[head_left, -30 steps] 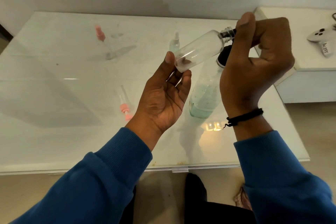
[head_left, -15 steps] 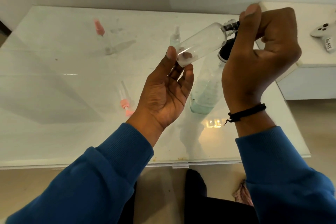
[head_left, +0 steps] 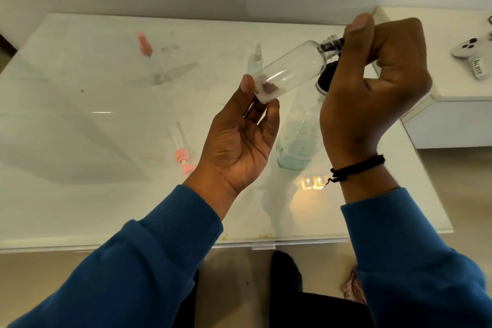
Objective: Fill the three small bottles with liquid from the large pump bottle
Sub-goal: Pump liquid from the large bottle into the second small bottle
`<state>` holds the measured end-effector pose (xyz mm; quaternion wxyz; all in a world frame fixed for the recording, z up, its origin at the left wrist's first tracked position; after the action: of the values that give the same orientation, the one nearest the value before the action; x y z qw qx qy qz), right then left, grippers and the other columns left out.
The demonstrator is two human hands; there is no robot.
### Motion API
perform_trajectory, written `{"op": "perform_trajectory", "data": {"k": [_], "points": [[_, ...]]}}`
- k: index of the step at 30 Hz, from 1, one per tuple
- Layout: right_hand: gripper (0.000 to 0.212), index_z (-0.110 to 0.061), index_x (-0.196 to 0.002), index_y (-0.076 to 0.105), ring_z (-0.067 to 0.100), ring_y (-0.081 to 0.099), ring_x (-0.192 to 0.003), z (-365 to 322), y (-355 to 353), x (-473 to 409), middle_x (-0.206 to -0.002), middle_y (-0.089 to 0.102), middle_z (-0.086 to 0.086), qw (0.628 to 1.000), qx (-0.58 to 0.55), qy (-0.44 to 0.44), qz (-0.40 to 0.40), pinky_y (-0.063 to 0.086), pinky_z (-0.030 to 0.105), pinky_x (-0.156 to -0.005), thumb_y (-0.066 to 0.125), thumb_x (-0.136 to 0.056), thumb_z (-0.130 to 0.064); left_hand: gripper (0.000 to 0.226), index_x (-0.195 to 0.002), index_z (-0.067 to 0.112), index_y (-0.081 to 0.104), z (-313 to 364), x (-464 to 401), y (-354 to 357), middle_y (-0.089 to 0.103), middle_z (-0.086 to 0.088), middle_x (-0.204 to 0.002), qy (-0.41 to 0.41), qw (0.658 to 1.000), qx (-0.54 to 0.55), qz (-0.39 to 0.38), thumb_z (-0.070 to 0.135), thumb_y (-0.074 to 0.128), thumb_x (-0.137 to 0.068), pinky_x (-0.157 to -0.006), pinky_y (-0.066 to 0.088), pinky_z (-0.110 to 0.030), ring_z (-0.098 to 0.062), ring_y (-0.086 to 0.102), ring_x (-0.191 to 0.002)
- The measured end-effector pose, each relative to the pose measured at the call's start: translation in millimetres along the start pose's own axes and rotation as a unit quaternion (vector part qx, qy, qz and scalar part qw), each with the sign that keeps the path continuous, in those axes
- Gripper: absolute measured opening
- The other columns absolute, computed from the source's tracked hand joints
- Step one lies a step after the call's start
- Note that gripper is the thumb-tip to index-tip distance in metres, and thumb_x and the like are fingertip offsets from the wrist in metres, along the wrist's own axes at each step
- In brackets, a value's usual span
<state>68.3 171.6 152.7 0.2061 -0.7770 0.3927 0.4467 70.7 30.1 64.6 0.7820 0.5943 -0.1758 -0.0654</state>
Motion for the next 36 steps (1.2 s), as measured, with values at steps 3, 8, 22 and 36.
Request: {"op": "perform_trajectory", "data": {"k": [3, 8, 22, 36], "points": [[0.037, 0.000, -0.060, 0.056, 0.026, 0.045, -0.060, -1.8, 0.3, -2.6, -0.060, 0.053, 0.011, 1.000, 0.001, -0.006, 0.008, 0.035, 0.027, -0.060, 0.061, -0.096, -0.006, 0.083, -0.129, 0.009, 0.060, -0.1, -2.2, -0.4, 0.068, -0.011, -0.108, 0.003, 1.000, 0.001, 0.004, 0.018, 0.092, -0.053, -0.062, 0.059, -0.025, -0.018, 0.068, -0.082], [0.038, -0.001, -0.060, 0.055, 0.016, 0.041, -0.065, 1.0, 1.1, 3.2, -0.060, 0.052, 0.015, 1.000, -0.023, 0.007, 0.000, 0.034, 0.020, -0.064, 0.061, -0.097, -0.003, 0.078, -0.121, 0.007, 0.064, -0.7, -0.6, -0.8, 0.070, -0.010, -0.104, -0.002, 1.000, 0.000, 0.004, 0.018, 0.093, -0.050, -0.061, 0.059, -0.025, -0.018, 0.068, -0.080], [0.037, 0.001, -0.060, 0.057, 0.022, 0.043, -0.058, -1.5, 2.4, -3.7, -0.060, 0.050, 0.009, 1.000, -0.009, 0.003, 0.013, 0.033, 0.022, -0.061, 0.062, -0.096, -0.006, 0.077, -0.127, 0.009, 0.061, 0.1, -1.8, 0.4, 0.068, -0.009, -0.109, 0.002, 1.000, -0.002, 0.004, 0.021, 0.089, -0.056, -0.062, 0.059, -0.024, -0.017, 0.067, -0.081], [0.035, 0.000, -0.062, 0.056, 0.013, 0.040, -0.064, -0.6, 2.0, 2.1, -0.062, 0.050, 0.009, 1.000, -0.026, 0.007, 0.007, 0.032, 0.015, -0.064, 0.060, -0.096, -0.002, 0.077, -0.128, 0.008, 0.062, -1.1, 0.0, -0.2, 0.067, -0.010, -0.111, 0.000, 1.000, -0.001, 0.011, 0.020, 0.089, -0.056, -0.062, 0.060, -0.025, -0.017, 0.068, -0.083]]}}
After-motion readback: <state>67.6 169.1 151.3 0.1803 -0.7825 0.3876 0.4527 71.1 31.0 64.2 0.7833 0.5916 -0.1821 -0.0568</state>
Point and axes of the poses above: each hand's wrist, its own x-axis away from the middle knuckle, its own y-axis out of the palm, z = x × y, the point moved 5 cm from there along -x, towards the middle knuckle
